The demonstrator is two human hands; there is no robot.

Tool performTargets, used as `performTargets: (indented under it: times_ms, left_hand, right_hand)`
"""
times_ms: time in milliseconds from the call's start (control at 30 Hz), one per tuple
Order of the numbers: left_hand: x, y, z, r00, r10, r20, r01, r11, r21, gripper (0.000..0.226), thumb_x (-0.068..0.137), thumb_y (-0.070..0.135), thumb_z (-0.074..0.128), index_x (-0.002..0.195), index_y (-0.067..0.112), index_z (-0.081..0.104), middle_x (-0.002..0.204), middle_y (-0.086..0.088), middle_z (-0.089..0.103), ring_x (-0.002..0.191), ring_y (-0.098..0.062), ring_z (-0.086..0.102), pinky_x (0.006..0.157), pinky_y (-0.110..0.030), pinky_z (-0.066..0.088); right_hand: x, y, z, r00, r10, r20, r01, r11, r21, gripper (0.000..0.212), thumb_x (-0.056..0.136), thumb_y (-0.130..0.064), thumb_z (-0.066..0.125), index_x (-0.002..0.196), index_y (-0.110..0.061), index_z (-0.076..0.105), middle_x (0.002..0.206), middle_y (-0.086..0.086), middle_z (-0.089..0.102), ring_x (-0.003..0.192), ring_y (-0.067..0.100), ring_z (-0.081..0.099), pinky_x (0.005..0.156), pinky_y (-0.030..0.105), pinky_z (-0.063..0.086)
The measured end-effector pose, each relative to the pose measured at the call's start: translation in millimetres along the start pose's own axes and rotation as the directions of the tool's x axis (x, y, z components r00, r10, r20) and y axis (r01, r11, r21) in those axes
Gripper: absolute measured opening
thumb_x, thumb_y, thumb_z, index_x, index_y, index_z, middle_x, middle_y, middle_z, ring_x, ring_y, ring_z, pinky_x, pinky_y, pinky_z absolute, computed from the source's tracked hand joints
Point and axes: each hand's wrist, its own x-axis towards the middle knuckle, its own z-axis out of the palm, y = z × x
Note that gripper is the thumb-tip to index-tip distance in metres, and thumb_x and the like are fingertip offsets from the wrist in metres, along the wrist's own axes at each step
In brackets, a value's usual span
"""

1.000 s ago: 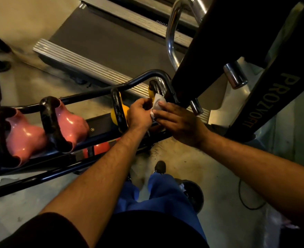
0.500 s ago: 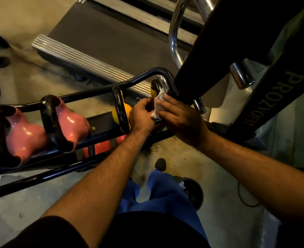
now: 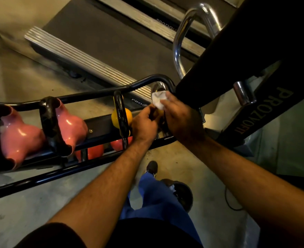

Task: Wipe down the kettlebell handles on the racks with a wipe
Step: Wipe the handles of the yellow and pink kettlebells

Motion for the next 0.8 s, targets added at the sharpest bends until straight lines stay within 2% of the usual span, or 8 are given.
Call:
performTargets:
  times_ms: [133,267,367,500,567,633,733,800]
  left_hand:
    - [0.1,0.0,0.0,0.999,-0.035,-0.014,0.034,0.998,-0.062,0.036,0.087,0.011,0.071,0.122,0.012,0.067,0.109,0.003,0.073,0.096,-0.003,0.068,0.082,-0.015,0.054]
    - [3.0,0.0,2.9,0.989,-0.146,-0.028,0.133,0.952,-0.275,0.024,0.095,-0.002,0.055,0.117,-0.002,0.065,0.099,-0.009,0.072,0.082,-0.007,0.069,0.066,-0.019,0.057]
    - [2.3,0.2,-1.9,0.989,-0.149,0.015,0.148,0.956,-0.254,0.023,0.096,0.006,0.057,0.117,0.002,0.066,0.097,0.001,0.071,0.08,0.005,0.067,0.068,-0.013,0.053]
    - [-1.5,-3.7,-3.3,0.998,-0.062,0.027,0.065,0.993,-0.103,0.028,0.087,0.019,0.071,0.115,0.019,0.068,0.098,0.006,0.073,0.091,-0.007,0.069,0.081,-0.037,0.06]
    - [-1.2,-0.9,-4.0,0.997,-0.068,0.037,0.071,0.994,-0.079,0.029,0.087,0.018,0.071,0.116,0.02,0.068,0.101,0.006,0.074,0.093,-0.007,0.069,0.081,-0.035,0.06]
    - [1.6,0.8,-2.7,0.998,-0.056,0.022,0.058,0.991,-0.118,0.021,0.091,0.014,0.066,0.112,0.017,0.068,0.096,0.006,0.074,0.09,-0.01,0.07,0.076,-0.031,0.059]
    - [1.2,4.1,-3.3,0.999,-0.035,-0.027,0.032,0.994,-0.102,0.017,0.097,0.0,0.047,0.095,0.001,0.064,0.068,0.004,0.068,0.063,-0.008,0.065,0.054,-0.019,0.051]
    - [1.0,1.4,-5.6,0.999,-0.048,-0.011,0.046,0.994,-0.102,0.012,0.096,0.001,0.053,0.1,-0.001,0.064,0.075,0.005,0.071,0.069,-0.008,0.068,0.058,-0.02,0.054]
  right_hand:
    - [30.4,-19.0,7.4,0.989,0.141,0.031,-0.142,0.99,0.013,0.025,0.096,-0.01,0.06,0.117,-0.003,0.07,0.124,0.016,0.069,0.103,0.03,0.071,0.084,0.037,0.058]
    - [56.9,-25.3,10.1,0.922,0.363,0.133,-0.37,0.928,0.033,0.031,0.103,-0.016,0.048,0.129,-0.012,0.065,0.122,0.009,0.07,0.11,0.024,0.067,0.093,0.033,0.052]
    - [39.4,-32.1,7.9,0.962,0.244,0.124,-0.245,0.97,-0.006,0.029,0.101,-0.014,0.053,0.126,-0.009,0.067,0.134,0.013,0.064,0.114,0.026,0.067,0.094,0.031,0.051]
    - [-2.2,-17.1,1.9,0.988,0.121,0.098,-0.125,0.991,0.039,0.029,0.099,-0.015,0.056,0.121,-0.002,0.069,0.14,0.021,0.058,0.113,0.033,0.067,0.093,0.029,0.05]
    - [7.1,-12.3,2.7,0.987,0.123,0.105,-0.129,0.99,0.049,0.029,0.099,-0.015,0.057,0.122,-0.002,0.07,0.139,0.02,0.059,0.114,0.033,0.067,0.095,0.036,0.053]
    - [31.8,-19.1,5.9,0.962,0.232,0.146,-0.25,0.961,0.117,0.032,0.098,-0.011,0.056,0.127,-0.004,0.067,0.143,0.016,0.057,0.125,0.029,0.061,0.105,0.04,0.05]
    - [56.4,-33.4,10.6,0.896,0.387,0.217,-0.423,0.894,0.151,0.034,0.099,-0.008,0.051,0.13,-0.008,0.065,0.144,0.007,0.057,0.129,0.022,0.057,0.104,0.025,0.042]
    - [48.9,-39.1,9.1,0.864,0.455,0.216,-0.498,0.835,0.232,0.034,0.099,-0.006,0.051,0.129,-0.01,0.066,0.145,0.004,0.056,0.13,0.019,0.055,0.104,0.022,0.043]
